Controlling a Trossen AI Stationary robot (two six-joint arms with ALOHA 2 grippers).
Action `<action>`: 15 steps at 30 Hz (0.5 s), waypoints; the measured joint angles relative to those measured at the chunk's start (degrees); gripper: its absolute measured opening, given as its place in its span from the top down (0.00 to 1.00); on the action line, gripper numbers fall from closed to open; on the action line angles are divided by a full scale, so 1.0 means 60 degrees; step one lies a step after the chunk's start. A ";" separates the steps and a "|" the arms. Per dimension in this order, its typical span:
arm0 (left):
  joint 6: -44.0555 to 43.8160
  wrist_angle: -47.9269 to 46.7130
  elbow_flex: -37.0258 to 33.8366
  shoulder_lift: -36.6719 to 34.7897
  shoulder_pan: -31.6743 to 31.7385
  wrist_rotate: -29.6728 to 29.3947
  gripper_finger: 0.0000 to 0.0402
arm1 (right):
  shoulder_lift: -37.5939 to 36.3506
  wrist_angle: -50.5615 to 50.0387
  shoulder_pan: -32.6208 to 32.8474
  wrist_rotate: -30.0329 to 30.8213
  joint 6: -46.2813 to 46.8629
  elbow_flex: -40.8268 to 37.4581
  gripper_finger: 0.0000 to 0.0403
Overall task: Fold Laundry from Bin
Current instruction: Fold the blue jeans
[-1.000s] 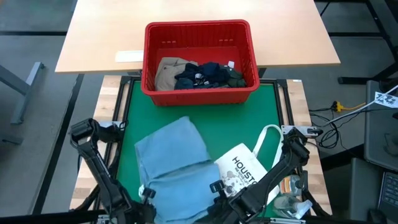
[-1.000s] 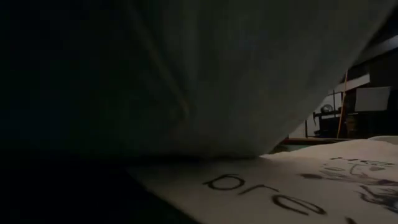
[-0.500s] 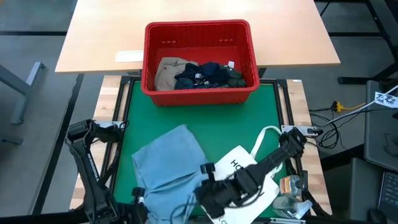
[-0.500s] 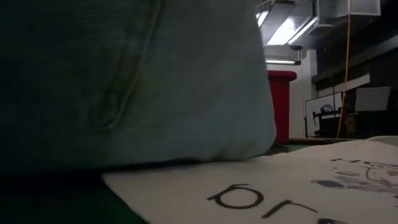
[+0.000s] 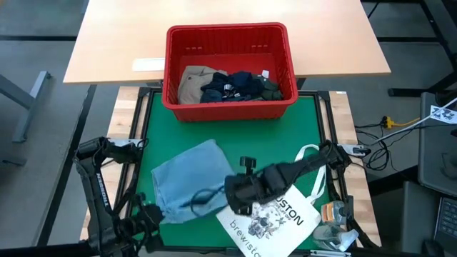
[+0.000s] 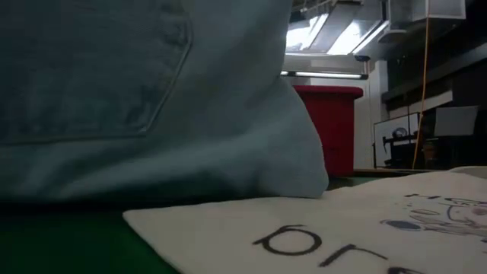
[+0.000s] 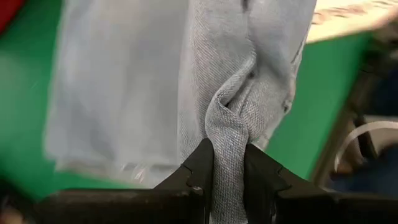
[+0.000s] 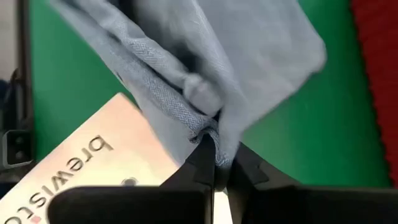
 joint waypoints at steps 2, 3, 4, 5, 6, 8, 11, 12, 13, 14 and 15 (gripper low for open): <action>-0.0835 -0.0419 0.0000 0.0000 0.0012 0.0199 0.87 | -0.0073 -0.0082 -0.0218 0.0007 0.0066 0.0002 0.96; -0.1077 -0.0450 0.0000 0.0000 0.0020 0.0212 0.87 | -0.0079 -0.0091 -0.0348 0.0013 0.0046 0.0000 0.96; -0.1175 -0.0395 -0.0011 0.0000 0.0020 0.0191 0.87 | -0.0093 -0.0085 -0.0475 0.0012 -0.0068 0.0000 0.96; -0.1211 -0.0381 -0.0034 0.0000 0.0030 0.0147 0.87 | -0.0103 -0.0081 -0.0611 0.0012 -0.0147 0.0000 0.95; -0.1272 -0.0407 -0.0068 0.0000 0.0061 0.0133 0.87 | -0.0106 -0.0078 -0.0738 0.0012 -0.0222 0.0000 0.95; -0.1474 -0.0401 -0.0226 0.0000 0.0155 0.0231 0.87 | -0.0107 -0.0089 -0.1000 -0.0025 -0.0479 -0.0003 0.95; -0.1742 -0.0399 -0.0637 0.0000 0.0371 0.0494 0.87 | -0.0024 -0.0098 -0.1438 -0.0286 -0.0857 -0.0004 0.95; -0.1802 -0.0423 -0.0800 0.0000 0.0426 0.0564 0.87 | 0.0002 -0.0077 -0.1568 -0.0378 -0.0997 -0.0034 0.95; -0.1851 -0.0428 -0.0975 0.0000 0.0476 0.0669 0.87 | 0.0030 0.0006 -0.1707 -0.0485 -0.1190 -0.0097 0.95; -0.1881 -0.0418 -0.1136 0.0000 0.0525 0.0825 0.87 | 0.0041 0.0100 -0.1838 -0.0647 -0.1391 -0.0172 0.95; -0.1889 -0.0415 -0.1275 0.0002 0.0573 0.0989 0.87 | 0.0054 0.0154 -0.1972 -0.0860 -0.1536 -0.0246 0.95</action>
